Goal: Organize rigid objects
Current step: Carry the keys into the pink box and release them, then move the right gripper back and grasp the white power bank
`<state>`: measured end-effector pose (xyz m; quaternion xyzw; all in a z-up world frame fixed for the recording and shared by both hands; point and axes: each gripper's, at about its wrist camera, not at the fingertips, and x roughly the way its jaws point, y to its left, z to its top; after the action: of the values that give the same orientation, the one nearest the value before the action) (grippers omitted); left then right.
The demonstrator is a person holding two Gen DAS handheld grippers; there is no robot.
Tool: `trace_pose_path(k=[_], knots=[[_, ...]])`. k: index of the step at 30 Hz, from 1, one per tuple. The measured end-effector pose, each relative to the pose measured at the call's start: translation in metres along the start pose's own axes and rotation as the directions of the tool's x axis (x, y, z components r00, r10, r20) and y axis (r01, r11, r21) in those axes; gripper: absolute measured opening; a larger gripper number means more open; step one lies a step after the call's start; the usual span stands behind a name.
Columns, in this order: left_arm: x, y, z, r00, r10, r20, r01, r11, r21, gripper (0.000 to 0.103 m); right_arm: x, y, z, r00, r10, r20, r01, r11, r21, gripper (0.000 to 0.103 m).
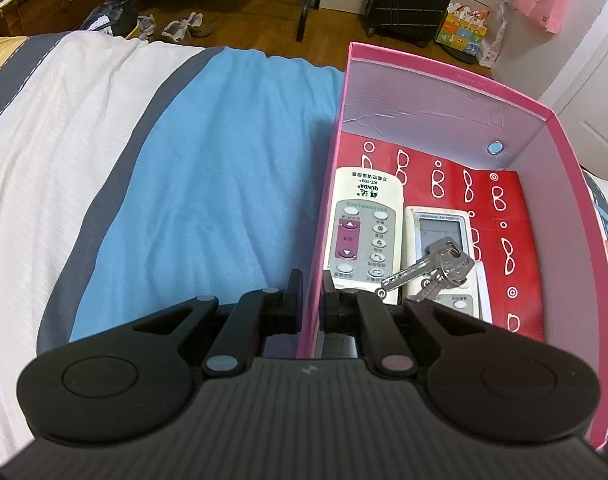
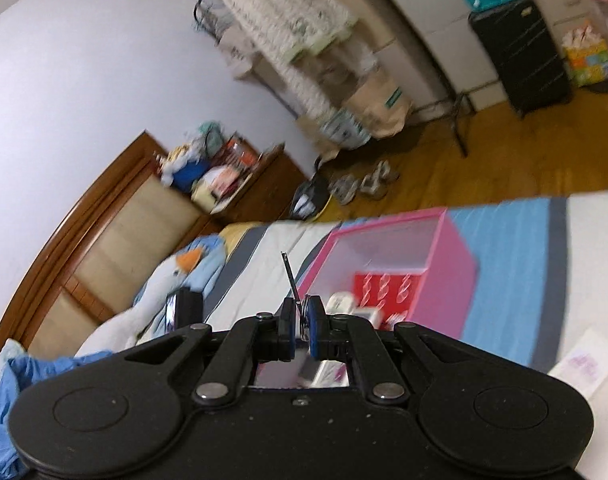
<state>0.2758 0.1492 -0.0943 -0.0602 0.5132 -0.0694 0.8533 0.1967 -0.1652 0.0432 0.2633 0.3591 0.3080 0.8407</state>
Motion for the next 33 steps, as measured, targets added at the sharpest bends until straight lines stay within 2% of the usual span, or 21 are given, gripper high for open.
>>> trace_pose_path(k=[7,11,15,17,19,22,23,27,28,30,33], knots=[[-0.001,0.000,-0.001,1.000,-0.015,0.003,0.015,1.000,0.006,0.007,0.052,0.004,-0.024,0.990,-0.092,-0.104,0.089,0.995,-0.035,0.009],[-0.003,0.001,-0.001,1.000,-0.022,0.009,0.022,1.000,0.007,0.007,0.068,0.008,-0.034,0.974,-0.195,-0.117,0.180,0.975,-0.128,0.009],[-0.002,-0.001,-0.002,1.000,-0.011,0.002,0.011,1.000,0.012,0.007,0.078,0.010,-0.040,0.949,-0.300,-0.098,0.272,0.936,-0.224,0.009],[-0.002,-0.003,-0.002,1.000,-0.008,0.004,0.008,1.000,0.018,0.007,0.083,0.010,-0.041,0.941,-0.328,-0.090,0.298,0.923,-0.245,0.009],[-0.003,-0.002,-0.002,1.000,-0.009,0.004,0.009,1.000,0.017,0.007,0.087,0.012,-0.043,0.943,-0.323,-0.082,0.291,0.918,-0.270,0.012],[-0.003,-0.003,-0.003,1.000,-0.011,0.005,0.010,1.000,0.019,0.007,0.086,0.012,-0.041,0.956,-0.285,-0.073,0.258,0.931,-0.258,0.016],[-0.004,-0.003,-0.003,1.000,-0.013,0.006,0.012,1.000,0.022,0.007,0.082,0.012,-0.038,0.963,-0.262,-0.064,0.240,0.940,-0.241,0.021],[-0.003,-0.004,-0.003,1.000,-0.010,0.005,0.010,1.000,0.024,0.007,0.068,0.007,-0.028,0.980,-0.194,-0.051,0.184,0.971,-0.150,0.022],[-0.003,-0.004,-0.003,1.000,-0.011,0.005,0.011,1.000,0.026,0.007,0.062,0.005,-0.026,0.980,-0.191,-0.050,0.184,0.975,-0.129,0.022],[-0.004,-0.003,-0.003,1.000,-0.014,0.004,0.013,1.000,0.026,0.007,0.047,0.001,-0.022,0.975,-0.215,-0.046,0.210,0.973,-0.097,0.030],[-0.004,-0.002,-0.002,1.000,-0.020,0.002,0.020,1.000,0.024,0.007,0.021,-0.010,-0.019,0.955,-0.289,-0.063,0.287,0.957,-0.037,0.036]])
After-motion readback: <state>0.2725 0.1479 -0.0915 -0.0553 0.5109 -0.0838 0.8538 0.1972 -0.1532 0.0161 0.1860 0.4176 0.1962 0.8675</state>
